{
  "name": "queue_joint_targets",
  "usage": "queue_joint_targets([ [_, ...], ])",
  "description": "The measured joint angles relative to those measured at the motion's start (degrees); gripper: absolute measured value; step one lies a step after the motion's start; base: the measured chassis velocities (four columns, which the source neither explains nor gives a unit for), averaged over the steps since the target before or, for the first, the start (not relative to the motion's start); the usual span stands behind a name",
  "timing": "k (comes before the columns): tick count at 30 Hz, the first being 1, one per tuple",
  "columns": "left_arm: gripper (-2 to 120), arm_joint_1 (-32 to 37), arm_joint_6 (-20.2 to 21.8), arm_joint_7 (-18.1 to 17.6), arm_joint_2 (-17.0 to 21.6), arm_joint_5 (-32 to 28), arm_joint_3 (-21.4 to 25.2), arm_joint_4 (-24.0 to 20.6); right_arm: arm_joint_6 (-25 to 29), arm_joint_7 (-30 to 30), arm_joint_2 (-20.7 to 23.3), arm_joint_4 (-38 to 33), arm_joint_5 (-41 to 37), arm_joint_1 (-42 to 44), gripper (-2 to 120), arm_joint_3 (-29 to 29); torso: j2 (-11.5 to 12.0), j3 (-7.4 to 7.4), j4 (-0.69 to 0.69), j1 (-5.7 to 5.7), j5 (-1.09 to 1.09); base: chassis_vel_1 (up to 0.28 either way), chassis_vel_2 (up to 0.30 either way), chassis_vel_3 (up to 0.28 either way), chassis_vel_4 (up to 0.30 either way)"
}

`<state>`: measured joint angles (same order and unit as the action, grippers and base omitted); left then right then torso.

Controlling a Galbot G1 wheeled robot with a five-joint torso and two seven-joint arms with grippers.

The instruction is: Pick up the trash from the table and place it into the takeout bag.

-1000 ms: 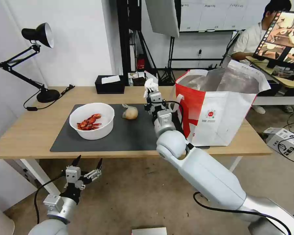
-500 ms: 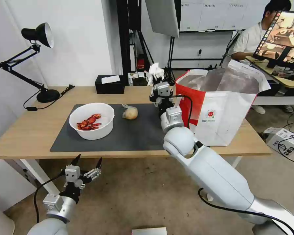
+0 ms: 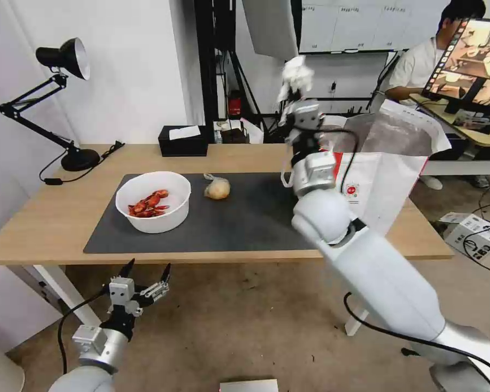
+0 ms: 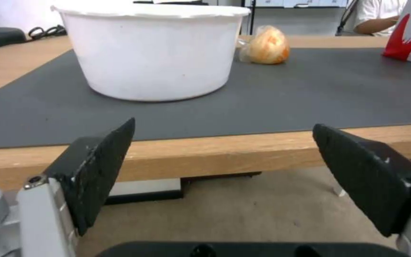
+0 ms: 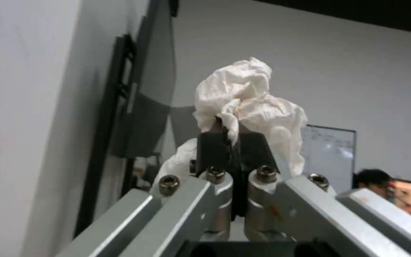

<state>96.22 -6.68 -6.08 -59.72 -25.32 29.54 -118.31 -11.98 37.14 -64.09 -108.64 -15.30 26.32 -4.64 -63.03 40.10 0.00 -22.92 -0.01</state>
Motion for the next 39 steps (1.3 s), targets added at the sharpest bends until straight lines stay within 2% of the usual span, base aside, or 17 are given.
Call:
queue_joint_targets([
  [5, 100, -0.27, 0.01, 0.0, -0.14, 0.09, -0.6, 0.11, -4.68, 5.61, 2.31, -0.96, -6.03, -0.09, 0, 2.82, 0.0, 0.0, 0.0, 0.0, 0.0, 0.0, 0.0, 0.0, 0.0],
  [7, 100, -0.33, 0.05, 0.0, -0.16, 0.11, -0.81, 0.13, -6.82, 8.86, 3.49, -1.35, -10.69, 0.05, 0, 4.1, 0.0, 0.0, 0.0, 0.0, 0.0, 0.0, 0.0, 0.0, 0.0],
  [11, 100, -0.4, 0.08, 0.0, -0.16, 0.13, -1.08, 0.13, -8.38, 11.41, 4.89, -1.8, -16.14, 0.47, 0, 4.78, 0.0, 0.0, -0.01, 0.0, 0.0, 0.0, 0.0, 0.0, 0.0],
  [23, 100, -0.23, 0.15, 0.0, 0.08, 0.09, -1.19, -0.5, -11.76, 12.21, 4.96, -1.14, -20.39, 1.47, 2, 4.72, 0.0, 0.0, 0.0, 0.0, 0.0, 0.0, 0.0, 0.0, 0.0],
  [26, 100, 0.04, 0.16, -0.01, 0.11, 0.06, -0.97, -0.67, -13.27, 12.18, 4.84, -0.94, -21.67, 0.93, 17, 4.53, 0.0, 0.0, 0.0, 0.0, 0.01, 0.0, 0.0, 0.0, 0.0],
  [27, 100, 0.04, 0.16, -0.01, 0.11, 0.06, -0.97, -0.67, -13.27, 12.18, 4.84, -0.94, -21.67, 0.93, 17, 4.53, 0.0, 0.0, 0.0, 0.0, 0.01, 0.0, 0.0, 0.0, 0.0],
  [30, 100, 0.14, 0.17, -0.04, 0.06, 0.06, -0.91, -0.7, -13.74, 12.07, 4.89, -0.94, -22.28, 0.65, 32, 4.17, 0.0, 0.0, 0.0, 0.0, 0.01, 0.0, 0.0, 0.0, 0.0],
  [32, 100, 0.14, 0.18, -0.04, 0.05, 0.06, -0.91, -0.7, -13.75, 12.06, 4.88, -0.96, -22.45, 0.59, 35, 4.09, 0.0, 0.0, 0.0, 0.0, 0.01, 0.0, 0.0, 0.0, 0.0],
  [39, 100, 0.12, 0.2, -0.06, 0.07, 0.05, -1.02, -0.72, -13.95, 12.11, 4.81, -0.99, -24.08, 0.13, 61, 3.47, 0.0, 0.0, 0.0, 0.0, 0.01, 0.0, 0.0, 0.0, 0.0],
])
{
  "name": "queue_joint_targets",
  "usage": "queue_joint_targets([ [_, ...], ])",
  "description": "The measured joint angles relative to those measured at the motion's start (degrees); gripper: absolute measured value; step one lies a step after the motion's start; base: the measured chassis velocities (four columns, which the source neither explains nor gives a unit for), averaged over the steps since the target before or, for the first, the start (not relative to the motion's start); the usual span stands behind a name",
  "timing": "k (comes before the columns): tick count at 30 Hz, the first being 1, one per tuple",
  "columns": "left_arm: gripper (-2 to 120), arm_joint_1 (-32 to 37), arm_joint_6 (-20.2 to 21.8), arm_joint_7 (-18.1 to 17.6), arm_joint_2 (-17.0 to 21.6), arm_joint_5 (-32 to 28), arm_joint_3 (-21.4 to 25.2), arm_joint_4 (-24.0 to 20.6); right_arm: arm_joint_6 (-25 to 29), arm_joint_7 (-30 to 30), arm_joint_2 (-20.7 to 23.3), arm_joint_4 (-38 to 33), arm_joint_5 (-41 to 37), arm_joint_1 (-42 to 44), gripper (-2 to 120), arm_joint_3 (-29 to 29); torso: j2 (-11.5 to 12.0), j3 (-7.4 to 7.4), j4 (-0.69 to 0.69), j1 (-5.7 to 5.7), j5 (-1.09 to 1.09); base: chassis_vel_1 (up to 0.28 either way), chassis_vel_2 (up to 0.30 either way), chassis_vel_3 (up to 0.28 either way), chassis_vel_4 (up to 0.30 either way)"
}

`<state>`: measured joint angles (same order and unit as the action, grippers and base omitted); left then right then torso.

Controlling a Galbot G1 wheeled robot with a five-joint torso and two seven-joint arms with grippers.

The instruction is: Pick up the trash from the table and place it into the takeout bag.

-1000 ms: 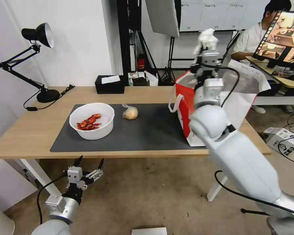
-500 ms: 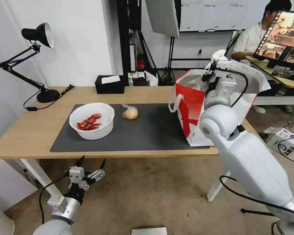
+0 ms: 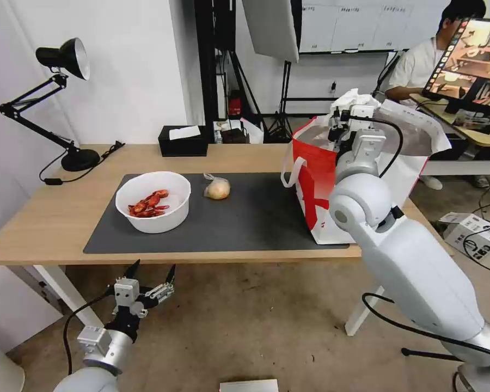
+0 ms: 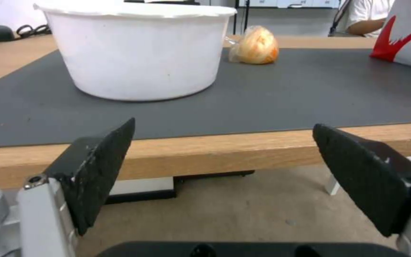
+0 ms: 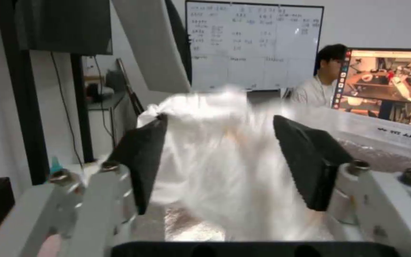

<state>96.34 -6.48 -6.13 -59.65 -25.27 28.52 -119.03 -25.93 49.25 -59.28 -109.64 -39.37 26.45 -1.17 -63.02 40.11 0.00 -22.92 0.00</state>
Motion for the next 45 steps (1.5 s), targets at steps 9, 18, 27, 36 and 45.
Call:
queue_joint_targets([
  [9, 100, 0.01, 0.0, -0.01, -0.27, 0.0, -0.25, 0.14, -2.09, 1.96, 0.01, -0.21, -5.28, -0.83, 92, -0.21, 0.0, 0.0, 0.0, 0.0, 0.0, 0.0, 0.0, 0.0, 0.0],
  [18, 100, -0.02, 0.01, -0.01, -0.07, -0.21, -0.06, 0.19, -2.31, 2.26, -0.17, -0.05, -5.71, -0.95, 100, -0.26, 0.0, 0.0, 0.0, 0.0, 0.0, 0.0, 0.0, 0.0, 0.0],
  [27, 100, -0.2, 0.0, -0.02, -0.21, -0.29, -0.02, 0.16, 6.77, -10.27, 0.99, -2.46, -2.95, 2.63, 100, 0.51, 0.0, 0.0, 0.0, 0.0, 0.01, 0.0, 0.0, 0.0, 0.0],
  [36, 100, -0.56, -0.09, -0.01, -0.19, -0.36, -0.05, 0.36, 21.11, -34.14, 4.96, -8.19, 0.71, 17.81, 100, 5.88, 0.0, -0.01, -0.01, 0.0, -0.01, 0.0, 0.0, 0.0, 0.0],
  [45, 100, -1.45, -0.66, 0.07, -1.01, -0.12, -0.8, 1.2, 29.44, -48.06, 9.49, -13.01, 3.59, 35.73, 100, 12.25, 0.0, -0.01, 0.0, 0.0, 0.02, 0.0, 0.0, 0.0, 0.0],
])
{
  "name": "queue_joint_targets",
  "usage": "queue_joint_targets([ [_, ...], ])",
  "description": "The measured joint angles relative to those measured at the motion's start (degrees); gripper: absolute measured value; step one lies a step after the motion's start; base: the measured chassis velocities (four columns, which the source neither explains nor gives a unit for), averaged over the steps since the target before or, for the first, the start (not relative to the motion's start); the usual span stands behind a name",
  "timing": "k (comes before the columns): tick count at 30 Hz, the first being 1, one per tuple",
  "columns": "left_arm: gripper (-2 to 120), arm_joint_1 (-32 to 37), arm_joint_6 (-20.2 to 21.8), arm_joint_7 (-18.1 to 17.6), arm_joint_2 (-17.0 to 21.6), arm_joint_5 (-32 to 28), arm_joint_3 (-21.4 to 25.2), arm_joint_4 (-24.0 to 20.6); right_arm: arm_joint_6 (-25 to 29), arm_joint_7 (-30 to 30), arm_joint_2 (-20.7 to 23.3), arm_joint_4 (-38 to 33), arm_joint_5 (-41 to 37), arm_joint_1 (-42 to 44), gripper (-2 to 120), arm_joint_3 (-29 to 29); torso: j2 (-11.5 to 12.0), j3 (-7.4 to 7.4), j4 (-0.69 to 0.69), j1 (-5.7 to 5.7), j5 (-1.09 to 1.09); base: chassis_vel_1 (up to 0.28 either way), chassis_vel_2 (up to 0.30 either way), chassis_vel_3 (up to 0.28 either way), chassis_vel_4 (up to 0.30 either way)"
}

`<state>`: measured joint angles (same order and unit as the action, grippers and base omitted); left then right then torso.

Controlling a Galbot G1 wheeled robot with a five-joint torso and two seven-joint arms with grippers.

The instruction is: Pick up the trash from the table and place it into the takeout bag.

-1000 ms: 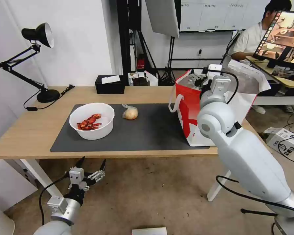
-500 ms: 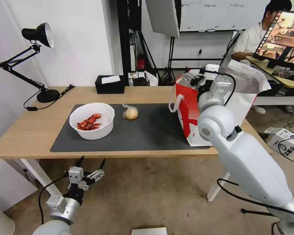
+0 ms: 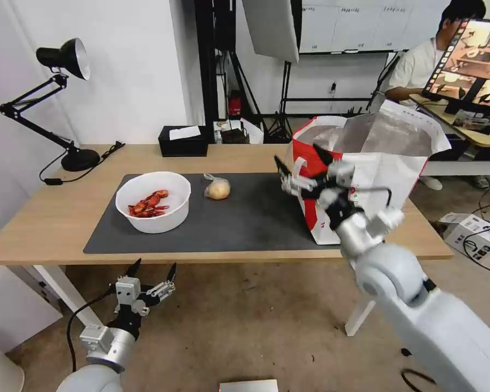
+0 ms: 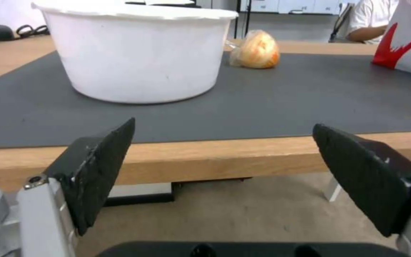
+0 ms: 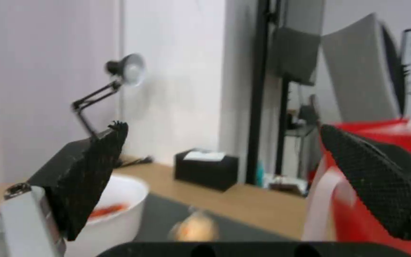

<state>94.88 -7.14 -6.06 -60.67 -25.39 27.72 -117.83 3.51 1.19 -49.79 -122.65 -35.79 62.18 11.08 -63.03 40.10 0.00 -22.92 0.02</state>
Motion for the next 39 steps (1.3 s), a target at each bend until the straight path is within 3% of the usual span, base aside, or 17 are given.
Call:
queue_joint_targets([
  [5, 100, 0.13, -0.24, 0.04, -0.2, 0.38, -0.16, 0.12, 5.34, -2.93, -1.15, 0.49, 3.77, 9.49, 100, 1.59, 0.0, 0.0, -0.02, 0.01, -0.01, 0.0, 0.0, 0.0, 0.0],
  [8, 100, 0.3, -0.31, 0.06, -0.14, 0.46, -0.18, 0.11, 8.25, -3.42, -3.96, 1.79, 6.9, 15.39, 100, 2.4, 0.0, 0.0, 0.0, 0.01, -0.01, 0.0, 0.0, 0.0, 0.0],
  [16, 100, 1.45, -0.31, 0.08, -0.02, 0.84, 0.27, -0.48, 10.68, -1.64, -9.31, 5.25, 12.09, 23.88, 100, 2.5, 0.0, 0.0, 0.0, 0.0, -0.02, 0.0, 0.0, 0.0, 0.0],
  [20, 100, 2.04, -0.82, 0.11, -0.07, 1.23, 0.82, -0.46, 10.75, -1.15, -11.39, 6.49, 14.28, 26.67, 100, 2.52, 0.0, 0.0, -0.01, 0.01, -0.01, 0.0, 0.0, 0.0, 0.0],
  [39, 100, 3.46, -1.12, 0.21, -1.29, 2.43, 1.73, -0.42, 9.49, -0.43, -12.71, 7.18, 15.08, 28.73, 100, 2.53, 0.01, 0.01, 0.0, 0.0, -0.01, 0.0, 0.0, 0.0, 0.0],
])
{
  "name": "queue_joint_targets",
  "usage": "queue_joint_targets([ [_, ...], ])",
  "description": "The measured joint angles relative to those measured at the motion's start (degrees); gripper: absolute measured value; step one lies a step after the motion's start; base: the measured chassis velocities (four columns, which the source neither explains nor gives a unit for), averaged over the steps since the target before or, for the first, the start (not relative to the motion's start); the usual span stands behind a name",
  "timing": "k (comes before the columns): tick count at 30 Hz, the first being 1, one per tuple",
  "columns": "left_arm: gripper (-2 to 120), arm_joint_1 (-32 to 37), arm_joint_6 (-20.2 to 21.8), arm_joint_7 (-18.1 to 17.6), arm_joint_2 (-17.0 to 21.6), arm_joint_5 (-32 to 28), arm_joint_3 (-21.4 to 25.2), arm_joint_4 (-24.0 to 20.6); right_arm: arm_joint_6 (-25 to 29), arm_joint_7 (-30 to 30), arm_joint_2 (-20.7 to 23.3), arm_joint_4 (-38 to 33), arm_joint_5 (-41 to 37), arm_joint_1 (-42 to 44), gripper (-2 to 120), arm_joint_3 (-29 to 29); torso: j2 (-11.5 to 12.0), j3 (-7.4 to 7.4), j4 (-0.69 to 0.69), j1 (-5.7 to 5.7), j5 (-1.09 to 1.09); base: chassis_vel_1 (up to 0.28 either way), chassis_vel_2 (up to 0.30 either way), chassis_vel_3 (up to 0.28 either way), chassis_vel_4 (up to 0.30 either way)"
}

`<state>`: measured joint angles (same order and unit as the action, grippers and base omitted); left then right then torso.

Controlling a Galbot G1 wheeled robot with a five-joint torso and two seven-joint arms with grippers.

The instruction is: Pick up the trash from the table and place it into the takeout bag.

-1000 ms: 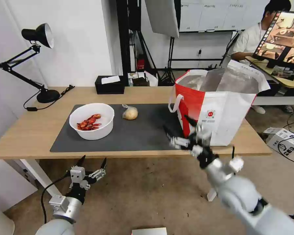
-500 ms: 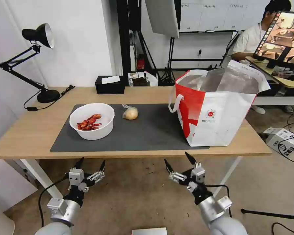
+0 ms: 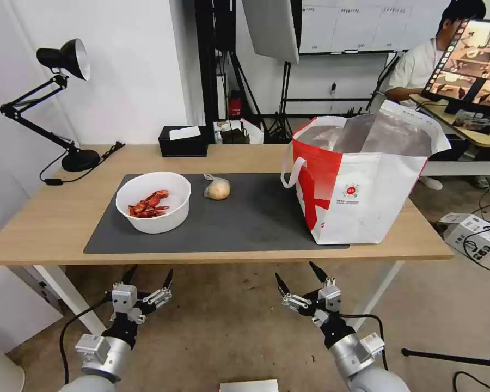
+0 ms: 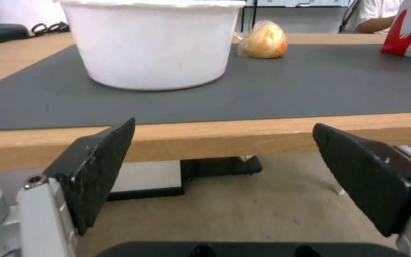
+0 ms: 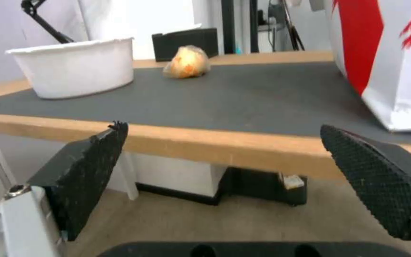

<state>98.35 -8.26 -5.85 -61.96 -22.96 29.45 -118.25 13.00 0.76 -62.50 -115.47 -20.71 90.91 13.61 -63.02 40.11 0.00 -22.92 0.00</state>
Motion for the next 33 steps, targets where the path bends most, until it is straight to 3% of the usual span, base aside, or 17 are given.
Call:
queue_joint_targets([
  [12, 100, 0.22, -0.17, 0.03, -0.05, 0.04, 0.2, -0.25, -0.14, 0.07, -1.16, 0.01, 0.64, 0.45, 100, -0.55, 0.0, 0.0, 0.0, 0.0, 0.0, 0.0, 0.0, 0.0, 0.0],
  [18, 100, 0.04, -0.23, 0.04, 0.25, -0.14, 0.29, -0.26, -2.13, 1.25, 0.23, -2.27, 0.56, -3.55, 100, -2.63, 0.0, 0.0, -0.01, 0.0, 0.0, 0.0, 0.0, 0.0, 0.0],
  [25, 100, -0.19, -0.23, 0.04, 0.24, -0.23, 0.17, -0.22, -8.73, 3.18, 4.98, -4.72, -3.77, -16.75, 100, -7.55, 0.0, 0.0, 0.0, 0.0, 0.0, 0.0, 0.0, 0.0, 0.0],
  [33, 100, 0.03, -0.22, 0.04, 0.09, -0.23, 0.36, -0.54, -13.84, 5.05, 6.34, -2.55, -7.07, -29.61, 100, -15.82, 0.0, 0.01, 0.0, -0.01, -0.01, 0.0, 0.0, 0.0, 0.0],
])
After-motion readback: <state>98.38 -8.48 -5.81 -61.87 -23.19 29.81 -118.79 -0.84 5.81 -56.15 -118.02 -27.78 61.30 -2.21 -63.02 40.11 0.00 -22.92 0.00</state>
